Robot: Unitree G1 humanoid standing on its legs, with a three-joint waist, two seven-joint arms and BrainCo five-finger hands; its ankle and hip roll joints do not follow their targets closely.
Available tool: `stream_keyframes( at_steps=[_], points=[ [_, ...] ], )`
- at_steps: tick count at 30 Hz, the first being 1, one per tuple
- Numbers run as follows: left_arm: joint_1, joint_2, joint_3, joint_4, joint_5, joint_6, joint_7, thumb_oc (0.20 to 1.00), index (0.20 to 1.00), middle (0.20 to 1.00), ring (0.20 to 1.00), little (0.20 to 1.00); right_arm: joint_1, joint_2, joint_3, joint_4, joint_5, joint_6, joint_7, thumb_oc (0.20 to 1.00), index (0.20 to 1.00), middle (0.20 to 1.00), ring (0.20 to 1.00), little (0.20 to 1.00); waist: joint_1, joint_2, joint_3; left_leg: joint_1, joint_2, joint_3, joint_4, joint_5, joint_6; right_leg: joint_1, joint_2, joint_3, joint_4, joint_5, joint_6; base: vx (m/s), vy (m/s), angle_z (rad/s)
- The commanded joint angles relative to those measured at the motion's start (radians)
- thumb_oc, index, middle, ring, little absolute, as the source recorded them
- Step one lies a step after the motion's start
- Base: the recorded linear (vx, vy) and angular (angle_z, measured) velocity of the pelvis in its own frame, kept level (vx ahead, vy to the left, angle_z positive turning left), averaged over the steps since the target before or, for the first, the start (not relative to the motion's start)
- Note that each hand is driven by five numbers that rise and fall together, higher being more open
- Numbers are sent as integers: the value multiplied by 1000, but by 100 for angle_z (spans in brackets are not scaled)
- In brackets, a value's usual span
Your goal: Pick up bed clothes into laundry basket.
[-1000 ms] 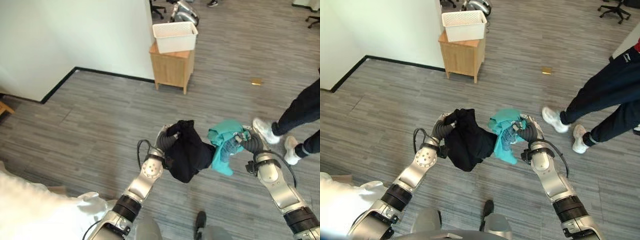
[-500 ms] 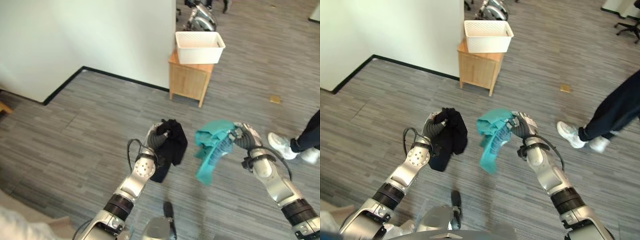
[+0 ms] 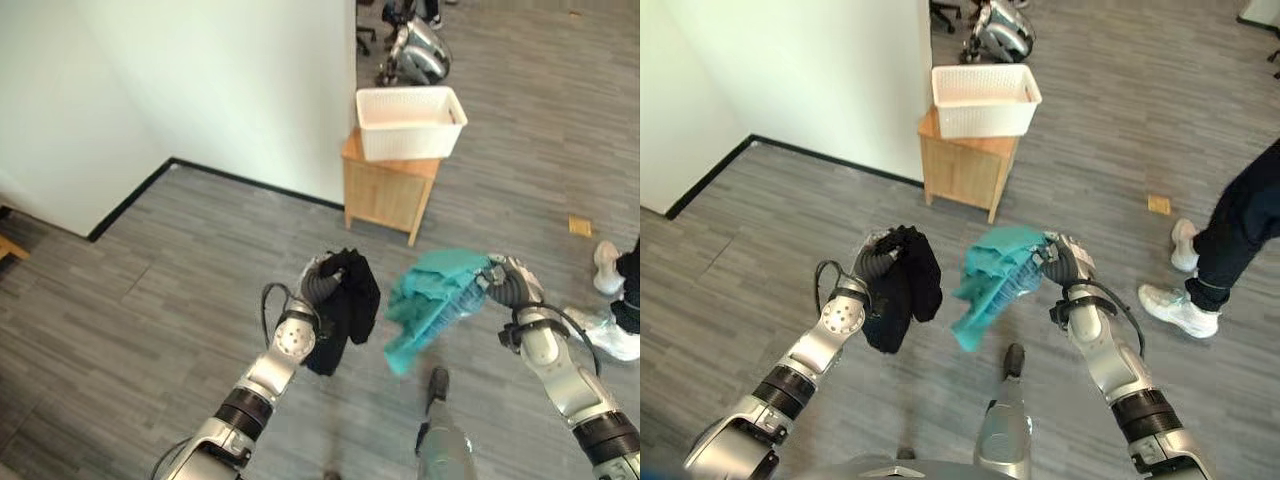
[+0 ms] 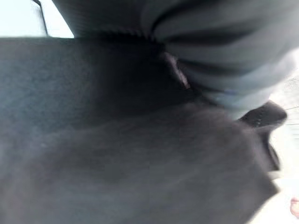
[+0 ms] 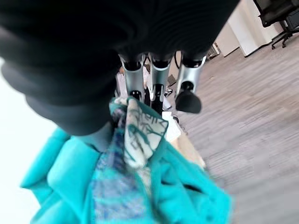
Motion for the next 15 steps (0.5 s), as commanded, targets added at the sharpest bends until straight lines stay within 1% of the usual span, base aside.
stream_keyframes(
  at_steps=[1, 2, 3, 4, 5, 6, 7, 8, 9, 10, 11, 12, 13, 14, 15],
  points=[
    [-40, -42, -7, -109, -46, -80, 4, 200, 200, 200, 200, 200, -106, -64, -22, -61, 12, -47, -46, 200, 200, 200, 200, 200, 55, 46, -23, -174, 257, -16, 525, 271, -66, 156, 67, -33, 9, -214, 4, 251, -559, -21],
    [-39, -45, -13, -122, -57, -75, 9, 200, 200, 200, 200, 200, -114, -70, -22, -79, 23, -49, -45, 200, 200, 200, 200, 200, 70, 27, -1, -258, 242, -52, 664, 290, -45, 189, 75, -44, -1, -223, -25, 278, -522, -50],
    [-40, -45, -11, -130, -57, -74, 15, 200, 200, 200, 200, 200, -131, -76, -16, -85, 26, -53, -49, 200, 200, 200, 200, 200, 89, 16, 12, -302, 217, -61, 733, 258, -32, 222, 86, -37, -3, -247, -38, 182, -294, -66],
    [-41, -45, -11, -130, -57, -74, 15, 200, 200, 200, 200, 200, -132, -75, -16, -85, 26, -53, -49, 200, 200, 200, 200, 200, 88, 15, 12, -303, 216, -62, 733, 259, -31, 221, 85, -38, -3, -247, -38, 522, -292, -111],
    [-41, -50, -9, -140, -64, -74, 16, 200, 200, 200, 200, 200, -179, -83, -3, -88, 23, -51, -49, 200, 200, 200, 200, 200, 158, -8, 40, -443, 151, -47, 738, 184, -25, 298, 111, 21, -3, -300, -46, 542, -205, -86],
    [-35, -49, -4, -148, -67, -76, 13, 200, 200, 200, 200, 200, -192, -82, -2, -97, 23, -52, -50, 200, 200, 200, 200, 200, 176, -2, 41, -474, 133, -43, 675, 165, -19, 323, 133, 41, -3, -324, -48, 673, -235, -87],
    [-27, -46, 3, -157, -68, -77, 10, 200, 200, 200, 200, 200, -204, -84, -4, -106, 22, -57, -52, 200, 200, 200, 200, 200, 197, -9, 33, -473, 97, -27, 569, 160, 4, 331, 141, 65, -3, -338, -48, 408, -67, -75],
    [-19, -43, 9, -160, -69, -83, 14, 200, 200, 200, 200, 200, -220, -90, -9, -116, 21, -64, -60, 200, 200, 200, 200, 200, 208, 2, 25, -503, 90, -9, 444, 167, 20, 350, 168, 67, -3, -358, -48, 448, -67, -127],
    [-10, -42, 10, -167, -73, -87, 13, 200, 200, 200, 200, 200, -246, -99, -11, -122, 22, -68, -69, 200, 200, 200, 200, 200, 223, 8, 12, -503, 72, 21, 323, 192, 26, 374, 188, 78, -3, -386, -51, 459, -53, -96],
    [-2, -39, 10, -182, -73, -91, 10, 200, 200, 200, 200, 200, -272, -110, -10, -126, 21, -70, -75, 200, 200, 200, 200, 200, 240, 8, 6, -475, 49, 57, 214, 230, 27, 394, 196, 87, -3, -404, -52, 486, -91, -55],
    [-3, -36, 2, -192, -74, -94, 7, 200, 200, 200, 200, 200, -310, -121, -16, -131, 22, -72, -96, 200, 200, 200, 200, 200, 246, 16, 2, -477, 50, 119, 153, 277, 21, 412, 222, 77, -3, -423, -56, 523, -107, -14],
    [-6, -35, -10, -207, -81, -96, 9, 200, 200, 200, 200, 200, -383, -158, -35, -139, 22, -64, -131, 200, 200, 200, 200, 200, 246, 28, -8, -493, 63, 247, 105, 314, 17, 445, 252, 61, -3, -446, -64, 385, -89, -9],
    [-8, -37, -8, -208, -81, -95, 8, 200, 200, 200, 200, 200, -390, -161, -31, -135, 23, -64, -133, 200, 200, 200, 200, 200, 252, 29, -4, -486, 62, 256, 96, 318, 17, 444, 249, 68, -3, -446, -64, 458, -93, -1],
    [-13, -36, -24, -211, -93, -95, 1, 200, 200, 200, 200, 200, -454, -201, -51, -135, 25, -50, -160, 200, 200, 200, 200, 200, 235, 30, -30, -450, 72, 370, 48, 300, 45, 466, 273, 45, 0, -449, -65, 383, -44, 0],
    [-10, -39, -30, -208, -101, -91, -3, 200, 200, 200, 200, 200, -501, -216, -38, -128, 16, -39, -171, 200, 200, 200, 200, 200, 231, 24, -40, -411, 48, 398, 20, 286, 71, 483, 273, 39, 16, -457, -59, 511, -71, 16]
  ],
)
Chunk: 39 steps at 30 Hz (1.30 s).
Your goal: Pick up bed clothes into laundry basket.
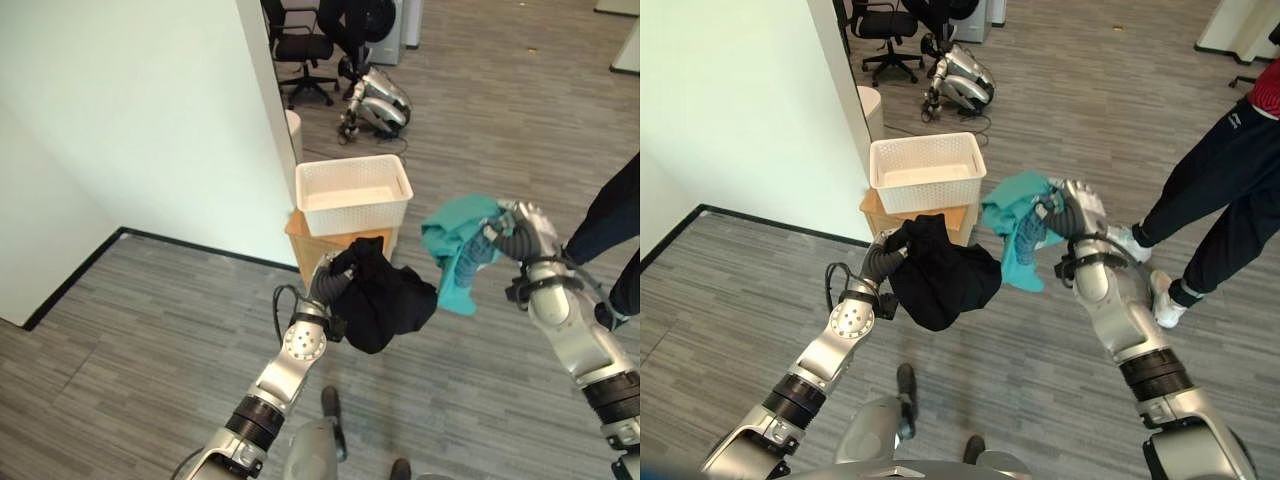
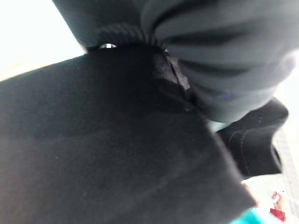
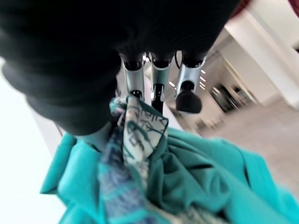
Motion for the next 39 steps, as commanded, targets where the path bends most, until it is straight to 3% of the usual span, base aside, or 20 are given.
stream_keyframes(
  at_steps=[1, 2, 3, 4, 5, 6, 8, 9, 10, 11, 12, 14, 15, 17, 18, 20, 24, 29, 39],
  points=[
    [-56, 10, -39, -99, -63, -67, 4, 200, 200, 200, 200, 200, -298, -74, -31, -42, 5, -25, -106, 200, 200, 200, 200, 200, 51, -25, -65, 126, -69, 13, -118, 31, 32, 53, 6, -40, 78, -81, 96, 265, -24, 24],
    [-58, 11, -34, -99, -63, -68, 4, 200, 200, 200, 200, 200, -308, -72, -25, -37, 5, -25, -108, 200, 200, 200, 200, 200, 54, -23, -64, 124, -65, 20, -119, 36, 32, 46, 7, -33, 83, -79, 94, 337, -75, 35],
    [-64, 22, -45, -100, -78, -69, 5, 200, 200, 200, 200, 200, -338, -78, -30, -35, -28, -8, -116, 200, 200, 200, 200, 200, 60, -50, -64, 183, -81, 43, -146, 0, 62, 12, -6, -70, 264, -19, 193, 317, -62, 2],
    [-72, 24, -50, -94, -80, -64, 10, 200, 200, 200, 200, 200, -370, -79, -26, -35, -43, 3, -116, 200, 200, 200, 200, 200, 53, -53, -64, 217, -83, 48, -159, -11, 72, -36, -33, -81, 380, 30, 262, 432, -146, -20],
    [-82, 26, -53, -81, -81, -63, 18, 200, 200, 200, 200, 200, -404, -77, -19, -30, -43, 12, -119, 200, 200, 200, 200, 200, 45, -54, -62, 238, -79, 32, -173, -9, 73, -86, -48, -88, 491, 88, 270, 192, -101, -21],
    [-86, 25, -50, -79, -82, -64, 19, 200, 200, 200, 200, 200, -412, -76, -15, -27, -42, 13, -119, 200, 200, 200, 200, 200, 47, -50, -64, 230, -73, 37, -174, 0, 73, -98, -44, -84, 494, 95, 270, 204, -99, 3],
    [-95, 35, -59, -73, -76, -64, 19, 200, 200, 200, 200, 200, -438, -88, -26, -19, -58, 28, -118, 200, 200, 200, 200, 200, 16, -12, -56, 274, -39, -4, -191, -12, 68, -216, -57, -108, 707, 139, 270, 180, 2, 35],
    [-97, 35, -66, -65, -74, -64, 17, 200, 200, 200, 200, 200, -465, -105, -26, -5, -68, 38, -116, 200, 200, 200, 200, 200, -3, 3, -55, 299, -25, -11, -197, -19, 63, -269, -97, -136, 752, 139, 270, 203, -12, 75],
    [-100, 34, -69, -53, -78, -65, 17, 200, 200, 200, 200, 200, -483, -113, -31, 11, -62, 44, -120, 200, 200, 200, 200, 200, -14, 7, -57, 314, -21, -13, -201, -28, 57, -296, -145, -144, 725, 136, 270, 306, -88, 79],
    [-109, 30, -70, -44, -81, -68, 15, 200, 200, 200, 200, 200, -505, -121, -18, 32, -46, 47, -123, 200, 200, 200, 200, 200, -35, -9, -54, 327, -42, -43, -200, -53, 49, -311, -223, -155, 660, 100, 265, 296, -180, 62],
    [-117, 25, -76, -35, -83, -69, 7, 200, 200, 200, 200, 200, -517, -129, -4, 56, -32, 48, -115, 200, 200, 200, 200, 200, -47, -14, -55, 330, -42, -70, -201, -61, 37, -319, -251, -154, 566, 90, 234, 257, -294, 38],
    [-102, 22, -79, -35, -82, -73, -6, 200, 200, 200, 200, 200, -533, -177, 20, 97, -17, 61, -104, 200, 200, 200, 200, 200, -66, -33, -64, 337, -50, -127, -201, -80, 9, -320, -273, -83, 339, 73, 204, 236, -363, 84],
    [-103, 31, -94, -45, -78, -76, -7, 200, 200, 200, 200, 200, -554, -217, 62, 133, -29, 78, -133, 200, 200, 200, 200, 200, -72, -46, -63, 345, -43, -165, -200, -104, -6, -305, -276, -33, 194, 63, 206, 221, -372, 136],
    [-71, 30, -88, -41, -85, -85, -27, 200, 200, 200, 200, 200, -586, -235, 92, 165, -29, 90, -74, 200, 200, 200, 200, 200, -60, -62, -77, 347, -40, -176, -195, -106, -14, -245, -288, -18, 99, 108, 224, 166, -282, 112],
    [-51, 28, -85, -47, -81, -82, -39, 200, 200, 200, 200, 200, -600, -227, 98, 190, -29, 92, -73, 200, 200, 200, 200, 200, -52, -67, -85, 356, -38, -167, -194, -105, -18, -239, -297, -25, 106, 144, 237, 185, -173, 72],
    [-33, 18, -75, -30, -79, -82, -47, 200, 200, 200, 200, 200, -611, -209, 114, 237, -31, 94, -64, 200, 200, 200, 200, 200, -43, -66, -95, 355, -31, -182, -195, -101, -27, -231, -285, -44, 64, 147, 238, 161, -155, 22],
    [-12, 10, -82, -26, -83, -77, -65, 200, 200, 200, 200, 200, -671, -187, 184, 356, -57, 109, -43, 200, 200, 200, 200, 200, -30, -59, -101, 326, -4, -214, -201, -81, -50, -209, -263, -93, 15, 137, 230, 95, -102, 10],
    [-33, 2, -119, 0, -94, -67, -67, 200, 200, 200, 200, 200, -860, -154, 304, 570, -29, 128, -50, 200, 200, 200, 200, 200, 0, -57, -64, 238, 30, -247, -201, -40, -76, -230, -246, -141, 11, 121, 228, -52, -42, 14],
    [-27, -23, -122, 36, -130, -70, -61, 200, 200, 200, 200, 200, -890, -100, 259, 472, -37, 136, -97, 200, 200, 200, 200, 200, 24, -59, -30, 157, 33, -294, -201, -22, -90, -257, -240, -176, 11, 114, 221, -24, 3, 18]
  ],
)
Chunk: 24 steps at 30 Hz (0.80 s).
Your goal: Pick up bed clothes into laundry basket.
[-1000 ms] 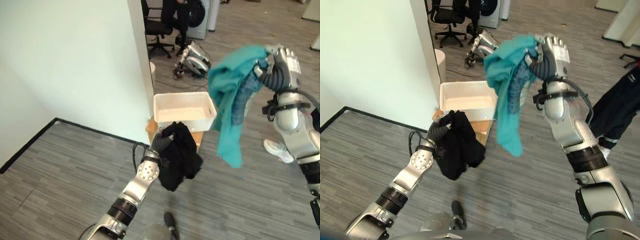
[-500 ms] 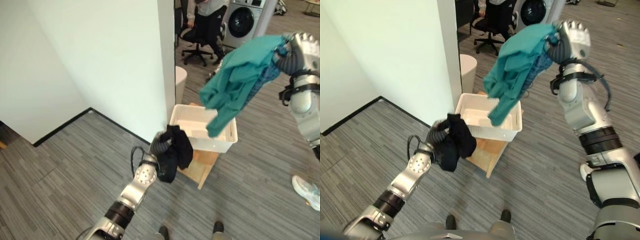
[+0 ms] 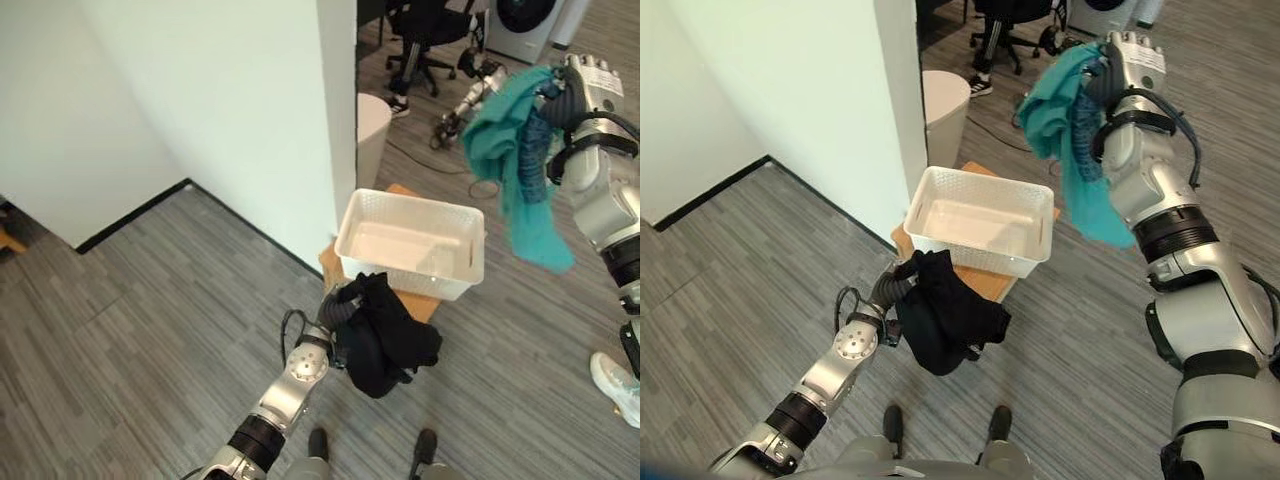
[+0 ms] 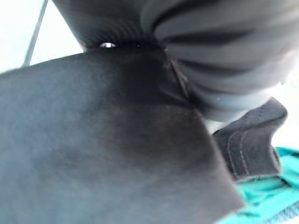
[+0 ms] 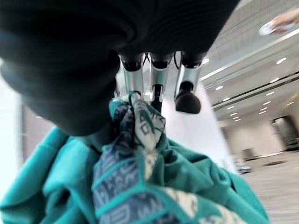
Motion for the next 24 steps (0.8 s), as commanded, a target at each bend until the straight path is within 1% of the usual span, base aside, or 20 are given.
stream_keyframes(
  at_steps=[1, 3, 4, 5, 8, 13, 15, 18, 20, 21, 24],
  points=[
    [-98, 3, -63, -42, -55, -67, 4, 200, 200, 200, 200, 200, -197, -43, -16, -33, 4, -17, -81, 200, 200, 200, 200, 200, 47, -24, 45, -29, 69, 30, 4, -21, -56, 55, -53, -26, 15, -106, 75, -14, 28, 8],
    [-103, 4, -64, -44, -64, -68, 8, 200, 200, 200, 200, 200, -183, -39, -23, -35, 9, -20, -87, 200, 200, 200, 200, 200, 57, -28, 69, -48, 69, 24, 4, -17, -57, 41, -52, -25, 15, -105, 75, -121, -4, 17],
    [-120, 6, -63, -41, -67, -70, 15, 200, 200, 200, 200, 200, -163, -33, -28, -35, 11, -18, -89, 200, 200, 200, 200, 200, 67, -28, 97, -73, 67, 16, 4, -11, -57, 22, -50, -24, 15, -102, 72, -147, -15, 18],
    [-122, 7, -64, -40, -68, -70, 15, 200, 200, 200, 200, 200, -163, -34, -30, -36, 11, -18, -89, 200, 200, 200, 200, 200, 67, -29, 96, -75, 67, 16, 4, -10, -57, 20, -50, -25, 15, -101, 72, -156, -23, 14],
    [-157, 4, -67, -38, -65, -71, 24, 200, 200, 200, 200, 200, -89, -3, -47, -27, 0, -7, -88, 200, 200, 200, 200, 200, 77, -27, 138, -107, 70, 9, 4, -2, -57, -6, -50, -28, 16, -96, 69, -115, -28, 6],
    [-200, -4, -69, -32, -51, -64, 38, 200, 200, 200, 200, 200, 50, 71, -62, 66, -49, 34, -61, 200, 200, 200, 200, 200, 87, -8, 212, -160, 74, 1, 4, 19, -60, -51, -61, -34, 22, -84, 70, -120, 9, 12],
    [-206, -7, -70, -27, -45, -59, 41, 200, 200, 200, 200, 200, 64, 78, -65, 74, -62, 43, -58, 200, 200, 200, 200, 200, 88, -6, 217, -166, 75, 0, 4, 22, -60, -58, -61, -35, 22, -82, 71, -69, 6, 1],
    [-231, -22, -74, -11, -39, -52, 46, 200, 200, 200, 200, 200, 70, 98, -58, 155, -72, 70, -56, 200, 200, 200, 200, 200, 98, -2, 257, -183, 77, 2, 4, 30, -63, -71, -65, -40, 24, -75, 73, -84, 1, -1],
    [-233, -24, -74, -11, -40, -52, 47, 200, 200, 200, 200, 200, 58, 89, -56, 190, -80, 88, -58, 200, 200, 200, 200, 200, 101, -2, 270, -187, 78, 1, 4, 31, -66, -74, -67, -41, 23, -73, 74, -24, 1, 0],
    [-232, -22, -73, -14, -40, -51, 46, 200, 200, 200, 200, 200, 49, 80, -54, 199, -91, 96, -69, 1000, 1000, 1000, 1000, 1000, 103, -1, 272, -189, 77, 0, 4, 32, -66, -75, -68, -39, 22, -72, 74, 0, 0, 0],
    [-217, -20, -54, -23, -42, -51, 46, 200, 200, 200, 200, 200, 51, 41, -61, 157, -154, 114, -86, 1000, 1000, 1000, 1000, 1000, 98, 3, 269, -185, 74, -1, 4, 27, -66, -73, -69, -39, 21, -74, 75, 0, 0, 0]
  ],
)
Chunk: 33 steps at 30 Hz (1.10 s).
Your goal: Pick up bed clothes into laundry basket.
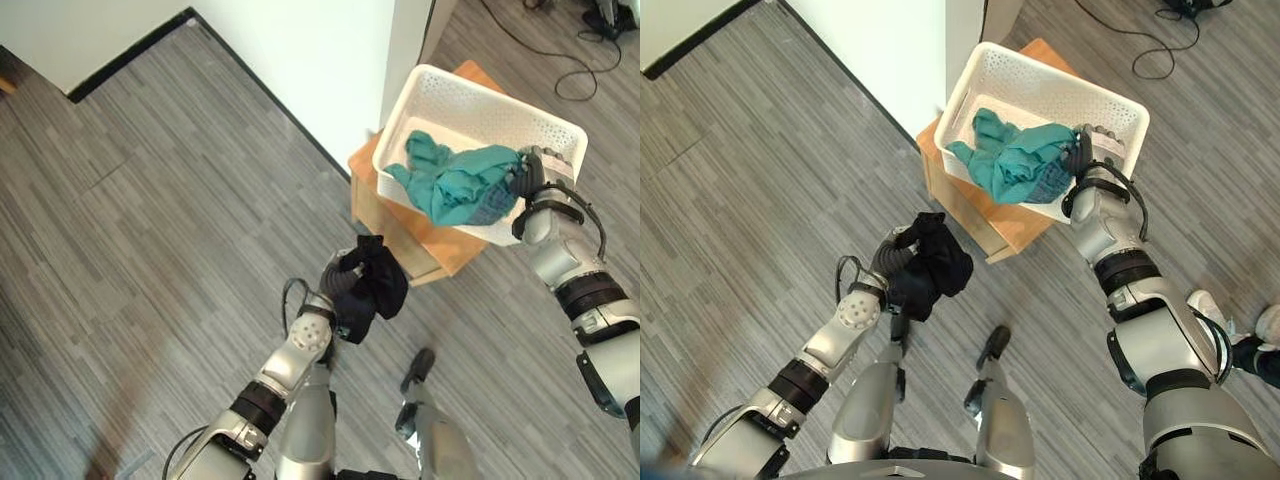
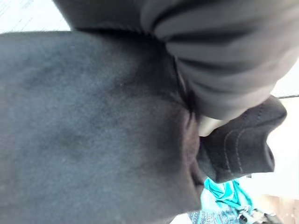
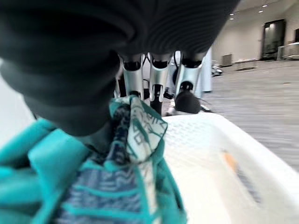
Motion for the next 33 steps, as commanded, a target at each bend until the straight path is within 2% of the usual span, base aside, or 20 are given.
stream_keyframes(
  at_steps=[1, 4, 8, 13, 14, 17, 18, 20, 24, 28, 33],
  points=[
    [-40, -50, -21, -46, -4, -56, 9, 200, 200, 200, 200, 200, -114, -128, -14, -77, -123, 21, -73, 1000, 1000, 1000, 1000, 1000, 22, 18, -27, -12, 68, 53, -20, -15, -55, 54, -71, 12, 20, -99, 103, 0, 0, 0],
    [-24, -40, -2, -58, 4, -65, 13, 200, 200, 200, 200, 200, -100, -153, -49, -147, -141, 21, -95, 1000, 1000, 1000, 1000, 1000, 17, 21, -41, 6, 64, 55, -20, -28, -52, 65, -72, 16, 20, -102, 104, 46, 6, 0],
    [37, -5, 50, -109, 28, -90, 24, 200, 200, 200, 200, 200, -25, -200, -131, -314, -108, -45, -137, 1000, 1000, 1000, 1000, 1000, 3, 19, -117, 58, 54, 68, -20, -55, -45, 99, -71, 24, 18, -120, 106, 168, 26, -1],
    [104, 28, 115, -209, 76, -101, 39, 200, 200, 200, 200, 200, 236, -250, -312, -515, -126, -108, -148, 1000, 1000, 1000, 1000, 1000, -32, 17, -216, 124, 45, 75, -20, -71, -33, 163, -73, 26, 14, -132, 104, 169, -21, 1],
    [111, 31, 109, -214, 77, -98, 38, 200, 200, 200, 200, 200, 259, -249, -329, -528, -128, -108, -144, 1000, 1000, 1000, 1000, 1000, -27, 15, -218, 127, 44, 73, -20, -72, -33, 168, -73, 24, 14, -133, 105, 142, -24, -2],
    [102, 35, 119, -276, 122, -96, 34, 200, 200, 200, 200, 200, 430, -245, -402, -537, -131, -120, -134, 1000, 1000, 1000, 1000, 1000, -53, 21, -250, 159, 38, 80, -20, -84, -30, 194, -78, 23, 14, -138, 108, 79, -19, -5],
    [74, 41, 131, -302, 156, -97, 32, 200, 200, 200, 200, 200, 544, -224, -428, -507, -133, -125, -121, 1000, 1000, 1000, 1000, 1000, -73, 29, -263, 173, 36, 86, -20, -89, -27, 204, -82, 29, 14, -138, 111, 66, -3, -5],
    [52, 39, 117, -313, 174, -97, 31, 200, 200, 200, 200, 200, 609, -220, -450, -480, -130, -131, -117, 1000, 1000, 1000, 1000, 1000, -74, 31, -273, 186, 33, 88, -20, -96, -26, 214, -83, 27, 14, -140, 113, 61, 4, -3],
    [-88, 22, 112, -318, 224, -98, 47, 200, 200, 200, 200, 200, 782, -173, -441, -276, -128, -126, -86, 1000, 1000, 1000, 1000, 1000, -111, 45, -284, 211, 28, 98, -20, -105, -24, 228, -89, 34, 14, -142, 118, 31, -2, -9],
    [-253, 5, 94, -292, 258, -82, 83, 200, 200, 200, 200, 200, 862, -80, -393, -24, -41, -127, -54, 1000, 1000, 1000, 1000, 1000, -150, 59, -282, 217, 22, 108, -20, -93, -19, 219, -89, 49, 14, -127, 119, 9, -14, -12],
    [-362, -27, 72, -240, 295, -74, 111, 200, 200, 200, 200, 200, 924, 2, -333, 163, 33, -151, 13, 1000, 1000, 1000, 1000, 1000, -191, 70, -276, 226, 19, 124, -20, -96, -20, 212, -87, 71, 14, -125, 123, 11, 7, -24]
  ],
)
